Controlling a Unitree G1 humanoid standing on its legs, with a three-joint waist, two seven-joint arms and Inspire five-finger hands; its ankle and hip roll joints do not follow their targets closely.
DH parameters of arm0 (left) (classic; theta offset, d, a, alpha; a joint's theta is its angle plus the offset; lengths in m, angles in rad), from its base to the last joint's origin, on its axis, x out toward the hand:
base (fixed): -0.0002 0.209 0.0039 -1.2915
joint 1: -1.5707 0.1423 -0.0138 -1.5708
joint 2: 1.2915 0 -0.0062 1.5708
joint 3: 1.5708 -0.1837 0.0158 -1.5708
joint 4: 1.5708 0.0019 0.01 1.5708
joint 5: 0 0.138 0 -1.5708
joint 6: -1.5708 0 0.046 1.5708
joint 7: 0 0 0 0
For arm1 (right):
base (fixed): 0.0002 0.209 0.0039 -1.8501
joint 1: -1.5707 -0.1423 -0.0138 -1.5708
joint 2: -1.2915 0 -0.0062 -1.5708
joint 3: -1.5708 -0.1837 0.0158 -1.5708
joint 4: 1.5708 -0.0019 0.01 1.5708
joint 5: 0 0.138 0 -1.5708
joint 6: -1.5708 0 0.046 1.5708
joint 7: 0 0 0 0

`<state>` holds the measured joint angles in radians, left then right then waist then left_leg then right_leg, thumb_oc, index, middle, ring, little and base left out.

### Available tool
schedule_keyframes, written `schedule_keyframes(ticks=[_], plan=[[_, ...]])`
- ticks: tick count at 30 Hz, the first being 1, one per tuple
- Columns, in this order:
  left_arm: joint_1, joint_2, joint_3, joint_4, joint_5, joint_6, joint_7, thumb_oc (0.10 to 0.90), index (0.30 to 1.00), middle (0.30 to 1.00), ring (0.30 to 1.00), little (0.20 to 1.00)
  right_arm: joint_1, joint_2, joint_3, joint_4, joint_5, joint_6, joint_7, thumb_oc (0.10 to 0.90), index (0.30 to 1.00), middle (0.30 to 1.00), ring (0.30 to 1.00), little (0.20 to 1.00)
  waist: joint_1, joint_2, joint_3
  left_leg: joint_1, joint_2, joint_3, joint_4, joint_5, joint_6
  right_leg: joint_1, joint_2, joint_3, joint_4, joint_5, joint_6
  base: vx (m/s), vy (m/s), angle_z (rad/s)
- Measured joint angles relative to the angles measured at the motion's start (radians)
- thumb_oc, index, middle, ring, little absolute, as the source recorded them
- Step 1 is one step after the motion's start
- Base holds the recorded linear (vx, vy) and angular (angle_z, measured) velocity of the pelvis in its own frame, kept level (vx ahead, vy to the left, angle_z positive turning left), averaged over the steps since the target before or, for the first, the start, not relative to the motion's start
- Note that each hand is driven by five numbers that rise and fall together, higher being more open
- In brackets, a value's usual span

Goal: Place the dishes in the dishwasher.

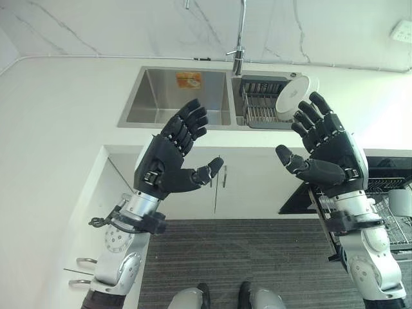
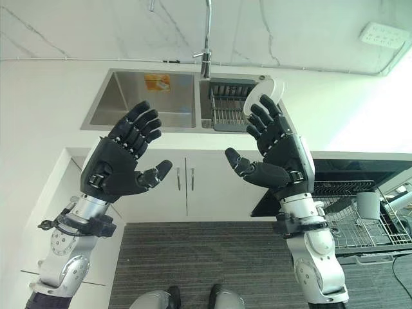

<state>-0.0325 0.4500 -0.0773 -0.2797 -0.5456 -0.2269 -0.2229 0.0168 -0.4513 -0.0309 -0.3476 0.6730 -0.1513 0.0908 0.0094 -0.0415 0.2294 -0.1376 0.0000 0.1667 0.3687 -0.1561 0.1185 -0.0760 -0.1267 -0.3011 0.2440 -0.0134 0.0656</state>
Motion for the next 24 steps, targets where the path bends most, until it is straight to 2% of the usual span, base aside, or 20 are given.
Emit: schedule_keyframes(ticks=[1,2,4,6,7,8,9,10,12,13,14,15,18,19,22,24], plan=[[0.001,0.005,0.001,0.004,0.009,-0.003,-0.001,0.8,0.9,0.9,0.9,0.9,-0.004,0.002,0.003,0.003,0.0,-0.003,0.008,0.8,0.9,0.9,0.9,0.9,0.011,0.007,0.006,0.0,0.01,0.005,0.004,-0.002,0.005,-0.002,0.008,0.007,0.0,0.033,0.005,0.04,-0.071,-0.22],[0.006,0.003,0.001,0.007,0.02,-0.004,0.0,0.8,0.9,0.9,0.9,0.9,-0.005,0.004,0.017,0.007,0.0,-0.009,0.011,0.8,0.9,0.9,0.9,0.9,0.023,0.016,0.012,0.006,0.025,0.011,0.006,-0.005,0.003,-0.026,0.002,0.016,0.052,0.029,0.014,0.03,-0.123,-0.17],[0.006,0.004,0.004,0.026,0.022,-0.018,-0.003,0.8,0.9,0.9,0.9,0.9,-0.008,0.01,0.057,0.007,0.0,-0.022,0.021,0.8,0.9,0.9,0.9,0.9,0.03,0.005,0.018,0.015,0.026,0.013,0.003,-0.009,-0.005,-0.021,-0.029,0.018,0.062,0.015,0.022,0.06,-0.244,-0.15],[-0.012,0.009,0.014,0.045,0.022,-0.019,-0.001,0.8,0.9,0.9,0.9,0.9,-0.013,0.01,0.069,0.0,0.0,-0.036,0.048,0.8,0.9,0.9,0.9,0.9,0.031,-0.019,0.035,0.004,0.005,0.013,0.013,-0.012,-0.007,-0.053,-0.116,0.058,0.091,0.0,0.067,0.17,-0.271,-0.08],[-0.025,0.007,0.029,0.046,0.021,-0.018,0.001,0.8,0.9,0.9,0.9,0.9,-0.014,0.013,0.064,-0.015,0.007,-0.037,0.054,0.8,0.9,0.9,0.9,0.9,0.024,-0.037,0.053,-0.003,-0.014,0.012,0.013,-0.016,0.0,-0.103,-0.179,0.101,0.099,0.009,0.112,0.26,-0.268,0.0],[-0.025,0.007,0.038,0.046,0.021,-0.017,0.002,0.8,0.9,0.9,0.9,0.9,-0.013,0.015,0.063,-0.028,0.018,-0.037,0.054,0.8,0.9,0.9,0.9,0.9,0.023,-0.033,0.067,-0.004,-0.018,0.012,0.014,-0.015,-0.001,-0.135,-0.206,0.127,0.081,0.025,0.138,0.27,-0.278,0.0],[-0.024,0.009,0.042,0.046,0.021,-0.011,0.002,0.8,0.9,0.9,0.9,0.9,-0.013,0.02,0.062,-0.039,0.023,-0.037,0.053,0.8,0.9,0.9,0.9,0.9,0.022,-0.024,0.074,-0.007,-0.022,0.002,0.016,-0.008,-0.013,-0.169,-0.223,0.161,0.07,0.032,0.15,0.3,-0.322,0.09],[-0.023,0.009,0.041,0.044,0.021,-0.008,0.002,0.8,0.9,0.9,0.9,0.9,-0.013,0.02,0.057,-0.047,0.037,-0.036,0.052,0.8,0.9,0.9,0.9,0.9,0.015,-0.016,0.079,-0.007,-0.027,-0.01,0.017,-0.011,-0.007,-0.186,-0.229,0.192,0.068,0.033,0.15,0.23,-0.307,0.28],[-0.016,0.009,0.042,0.036,0.021,-0.003,-0.001,0.8,0.9,0.9,0.9,0.9,-0.013,0.019,0.048,-0.048,0.037,-0.032,0.05,0.8,0.9,0.9,0.9,0.9,0.016,-0.017,0.08,0.0,-0.039,-0.035,0.017,-0.011,-0.007,-0.178,-0.211,0.216,0.053,0.031,0.146,0.23,-0.406,0.47],[-0.004,0.009,0.047,0.02,0.02,0.0,0.0,0.8,0.9,0.9,0.9,0.9,-0.014,0.019,0.041,-0.052,0.037,-0.03,0.05,0.8,0.9,0.9,0.9,0.9,0.023,-0.019,0.08,0.002,-0.039,-0.052,0.017,-0.009,-0.011,-0.163,-0.18,0.212,0.053,0.029,0.142,0.3,-0.564,0.65],[0.027,0.008,0.062,-0.009,0.02,0.001,-0.001,0.8,0.9,0.9,0.9,0.9,-0.015,0.019,0.037,-0.062,0.037,-0.024,0.046,0.8,0.9,0.9,0.9,0.9,0.027,-0.026,0.079,0.002,-0.045,-0.077,0.015,-0.01,-0.03,-0.147,-0.145,0.193,0.076,0.024,0.133,0.29,-0.544,0.57],[0.044,0.008,0.07,-0.02,0.018,0.001,0.0,0.8,0.9,0.9,0.9,0.9,-0.016,0.017,0.035,-0.072,0.037,-0.016,0.043,0.8,0.9,0.9,0.9,0.9,0.027,-0.027,0.079,0.004,-0.044,-0.087,0.015,-0.016,-0.025,-0.138,-0.13,0.171,0.082,0.016,0.119,0.25,-0.458,0.48],[0.055,0.009,0.081,-0.034,0.009,0.003,0.0,0.8,0.9,0.9,0.9,0.9,-0.021,0.011,0.016,-0.082,0.037,-0.01,0.041,0.8,0.9,0.9,0.9,0.9,0.021,-0.031,0.076,0.016,-0.024,-0.117,0.01,-0.024,-0.068,-0.117,-0.083,0.146,0.065,0.013,0.07,0.17,-0.35,0.18],[0.061,0.006,0.08,-0.049,0.009,0.003,0.001,0.8,0.9,0.9,0.9,0.9,-0.021,0.007,0.005,-0.082,0.038,-0.006,0.04,0.8,0.9,0.9,0.9,0.9,0.018,-0.023,0.071,0.02,-0.001,-0.121,0.007,-0.028,-0.09,-0.109,-0.059,0.137,0.068,-0.007,0.013,0.14,-0.376,0.0],[0.059,0.008,0.076,-0.093,0.009,0.003,0.001,0.8,0.9,0.9,0.9,0.9,-0.024,0.001,-0.018,-0.082,0.059,0.009,0.031,0.8,0.9,0.9,0.9,0.9,-0.004,-0.017,0.052,0.041,0.061,-0.122,-0.06,0.004,-0.143,-0.11,0.0,0.098,0.072,-0.037,-0.044,0.11,-0.274,0.01],[0.042,0.004,0.07,-0.093,0.009,0.003,0.0,0.8,0.9,0.9,0.9,0.9,-0.026,-0.012,-0.048,-0.082,0.077,0.009,0.024,0.8,0.9,0.9,0.9,0.9,-0.035,0.0,0.042,0.07,0.099,-0.106,-0.131,0.052,-0.17,-0.109,0.034,0.071,0.09,-0.072,-0.083,0.04,-0.189,0.13]])
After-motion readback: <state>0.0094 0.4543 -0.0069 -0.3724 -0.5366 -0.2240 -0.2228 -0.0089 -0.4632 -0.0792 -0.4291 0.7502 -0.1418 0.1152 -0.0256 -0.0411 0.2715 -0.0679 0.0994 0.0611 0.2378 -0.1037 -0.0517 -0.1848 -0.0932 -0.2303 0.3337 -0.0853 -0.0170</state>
